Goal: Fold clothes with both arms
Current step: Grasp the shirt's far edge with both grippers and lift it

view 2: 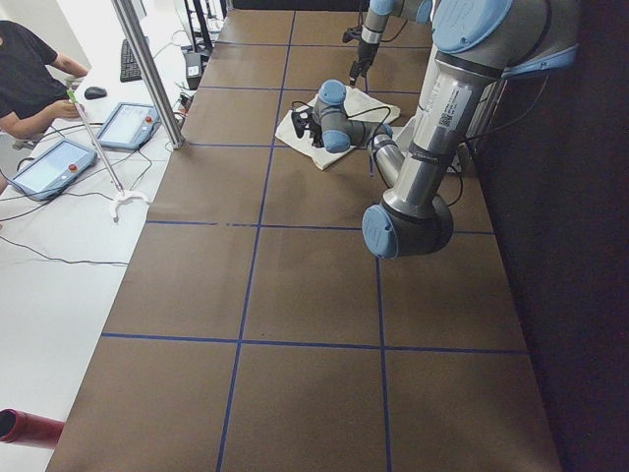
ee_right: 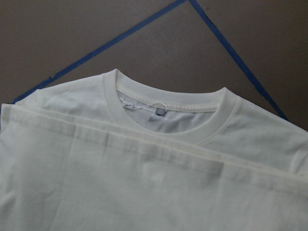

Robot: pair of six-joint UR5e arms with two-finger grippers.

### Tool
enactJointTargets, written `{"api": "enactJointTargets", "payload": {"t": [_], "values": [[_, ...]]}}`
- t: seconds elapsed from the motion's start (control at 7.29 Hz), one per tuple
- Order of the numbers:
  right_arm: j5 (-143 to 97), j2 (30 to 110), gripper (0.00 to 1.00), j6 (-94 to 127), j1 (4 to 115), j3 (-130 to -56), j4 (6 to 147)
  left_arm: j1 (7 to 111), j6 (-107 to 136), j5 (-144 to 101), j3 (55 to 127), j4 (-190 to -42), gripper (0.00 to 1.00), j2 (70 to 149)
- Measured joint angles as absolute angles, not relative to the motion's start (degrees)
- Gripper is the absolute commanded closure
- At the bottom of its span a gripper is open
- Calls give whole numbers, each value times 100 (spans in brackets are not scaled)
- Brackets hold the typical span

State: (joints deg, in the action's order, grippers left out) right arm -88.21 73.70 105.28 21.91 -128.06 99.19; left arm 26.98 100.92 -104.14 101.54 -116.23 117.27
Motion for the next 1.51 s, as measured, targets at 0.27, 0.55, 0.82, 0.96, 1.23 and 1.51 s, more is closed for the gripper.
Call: {"api": "enactJointTargets", "payload": {"t": [0.27, 0.55, 0.82, 0.96, 1.23, 1.51], "values": [[-8904, 6958, 0, 10096, 2591, -12281, 9915, 2524, 10114, -10399, 9981, -11481, 54, 11724], [-8932, 6854, 0, 10033, 2676, -12113, 9914, 2454, 10108, -10388, 9825, -11457, 55, 11733], [-8938, 6840, 0, 10023, 2680, -12046, 9912, 2445, 10089, -10322, 9704, -11456, 58, 11743], [-8938, 6836, 0, 10023, 2681, -12010, 9908, 2445, 10074, -10249, 9686, -11454, 63, 11747], [-8938, 6820, 0, 10027, 2679, -11964, 9906, 2449, 10056, -10124, 9656, -11452, 74, 11751], [-8939, 6777, 0, 10030, 2678, -11888, 9905, 2447, 10042, -10024, 9603, -11458, 100, 11751]]}}
